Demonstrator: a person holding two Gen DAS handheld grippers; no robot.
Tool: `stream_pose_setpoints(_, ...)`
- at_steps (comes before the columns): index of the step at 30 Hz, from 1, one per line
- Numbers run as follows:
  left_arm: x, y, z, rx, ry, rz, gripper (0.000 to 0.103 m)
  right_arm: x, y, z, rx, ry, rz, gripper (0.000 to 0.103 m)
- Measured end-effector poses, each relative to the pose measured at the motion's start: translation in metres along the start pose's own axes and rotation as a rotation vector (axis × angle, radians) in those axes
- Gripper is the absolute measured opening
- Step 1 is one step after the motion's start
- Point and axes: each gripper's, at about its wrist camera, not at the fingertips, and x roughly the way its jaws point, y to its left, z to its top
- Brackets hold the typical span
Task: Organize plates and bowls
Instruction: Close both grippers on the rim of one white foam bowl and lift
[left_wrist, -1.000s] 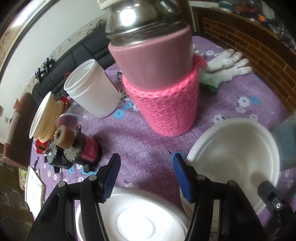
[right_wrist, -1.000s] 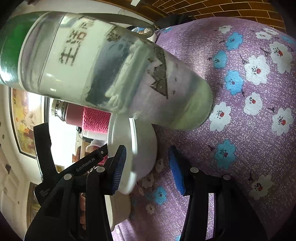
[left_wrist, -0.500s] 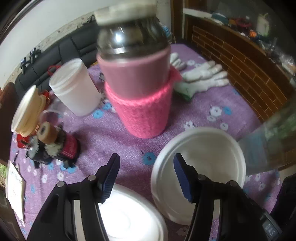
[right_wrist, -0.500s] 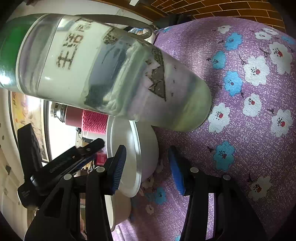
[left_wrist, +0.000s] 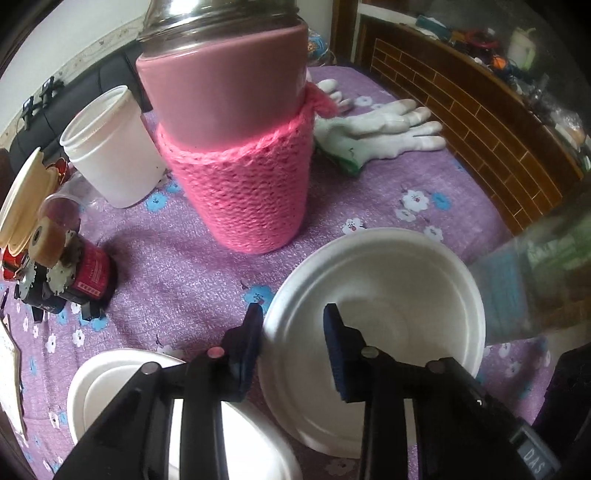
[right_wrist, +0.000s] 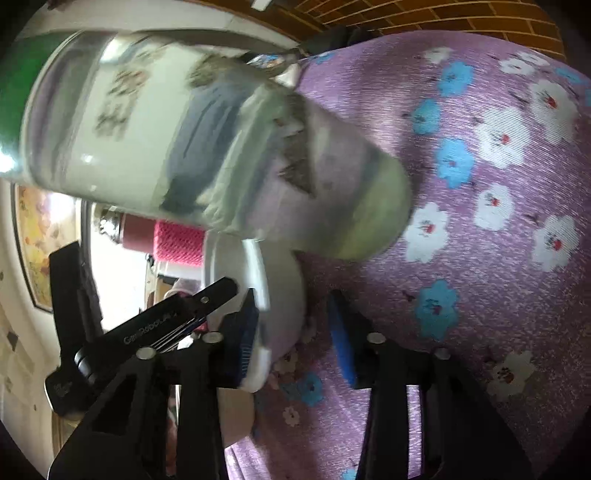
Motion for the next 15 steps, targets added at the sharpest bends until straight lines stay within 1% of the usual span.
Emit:
stream_pose_setpoints(1,0.000,0.001,-0.001,-0.003,-0.004,0.004,0.027,0.000,-0.001,0.000,0.000,0.003,0.004,0.031)
stream_pose_setpoints(4,-0.003,0.007,-0.003,-0.015,-0.011,-0.006,0.023,-0.001,0.000,0.000,-0.004,-0.001,0.004,0.030)
stream_pose_setpoints(6,-0.006,0.008,-0.005,-0.016,-0.016,-0.012,0.023,-0.001,-0.002,0.000,0.004,0.004,0.021,0.021)
stream_pose_setpoints(8,-0.010,0.010,-0.007,-0.018,-0.021,-0.016,0.022,-0.004,0.002,-0.002,-0.010,0.007,0.023,0.015)
stream_pose_setpoints(11,-0.017,0.014,-0.011,-0.030,-0.030,-0.024,0.021,-0.007,0.009,-0.006,-0.050,-0.003,-0.004,0.014)
stream_pose_setpoints(15,-0.028,0.019,-0.018,-0.045,-0.048,-0.040,0.019,-0.010,0.009,-0.007,-0.049,-0.003,0.000,0.014)
